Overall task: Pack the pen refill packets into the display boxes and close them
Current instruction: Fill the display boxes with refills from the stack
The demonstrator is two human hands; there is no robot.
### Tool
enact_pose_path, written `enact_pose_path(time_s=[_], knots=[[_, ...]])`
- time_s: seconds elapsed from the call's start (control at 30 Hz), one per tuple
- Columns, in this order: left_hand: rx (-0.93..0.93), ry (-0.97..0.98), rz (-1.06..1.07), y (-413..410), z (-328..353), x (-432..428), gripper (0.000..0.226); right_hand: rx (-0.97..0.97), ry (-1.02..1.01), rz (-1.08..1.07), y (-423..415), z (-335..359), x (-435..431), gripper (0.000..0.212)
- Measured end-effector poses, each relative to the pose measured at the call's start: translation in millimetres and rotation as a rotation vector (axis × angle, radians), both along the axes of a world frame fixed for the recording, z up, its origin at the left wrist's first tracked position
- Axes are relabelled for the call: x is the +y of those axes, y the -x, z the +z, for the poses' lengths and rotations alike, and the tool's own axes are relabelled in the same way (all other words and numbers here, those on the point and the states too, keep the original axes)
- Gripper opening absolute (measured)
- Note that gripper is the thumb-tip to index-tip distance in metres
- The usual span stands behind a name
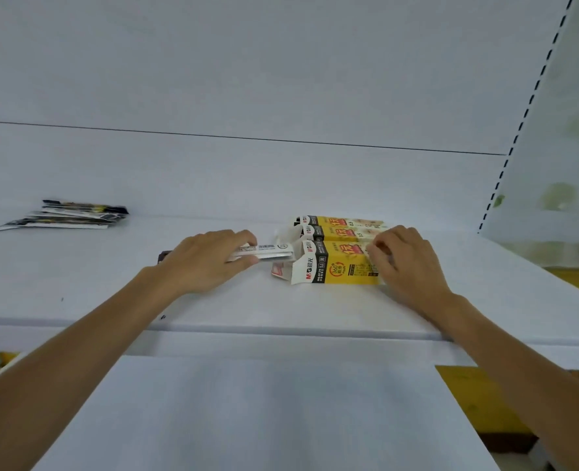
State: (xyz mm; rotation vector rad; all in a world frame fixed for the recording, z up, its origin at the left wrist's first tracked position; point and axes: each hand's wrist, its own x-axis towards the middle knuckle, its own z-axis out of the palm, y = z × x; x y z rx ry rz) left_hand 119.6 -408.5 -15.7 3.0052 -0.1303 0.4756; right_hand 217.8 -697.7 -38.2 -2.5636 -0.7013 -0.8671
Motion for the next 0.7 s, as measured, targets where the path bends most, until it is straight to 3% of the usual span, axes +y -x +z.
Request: enact_pose_path(time_s=[0.1, 0.27, 0.43, 0.53, 0.7], knots=[[0.027, -0.025, 0.019, 0, -1, -4, 0.029, -0.015, -0.059, -0.016, -1, -6, 3, 0.052], [0.085, -0.002, -0.015, -10, -2, -31, 0.031, -0.021, -0.059, -0.019, -3, -6, 2, 0.046], [0.119, 0.254, -0.101, -28, -1, -48, 0.058, -0.053, -0.076, -0.010, -6, -9, 3, 0.047], [0.070, 0.337, -0.104, -38, -1, -61, 0.031, -0.073, -0.084, -0.002, -6, -10, 2, 0.045], [-0.013, 0.353, -0.099, -38, 0, -57, 0.035, -0.078, -0.068, 0.002, -9, -11, 1, 0.038]])
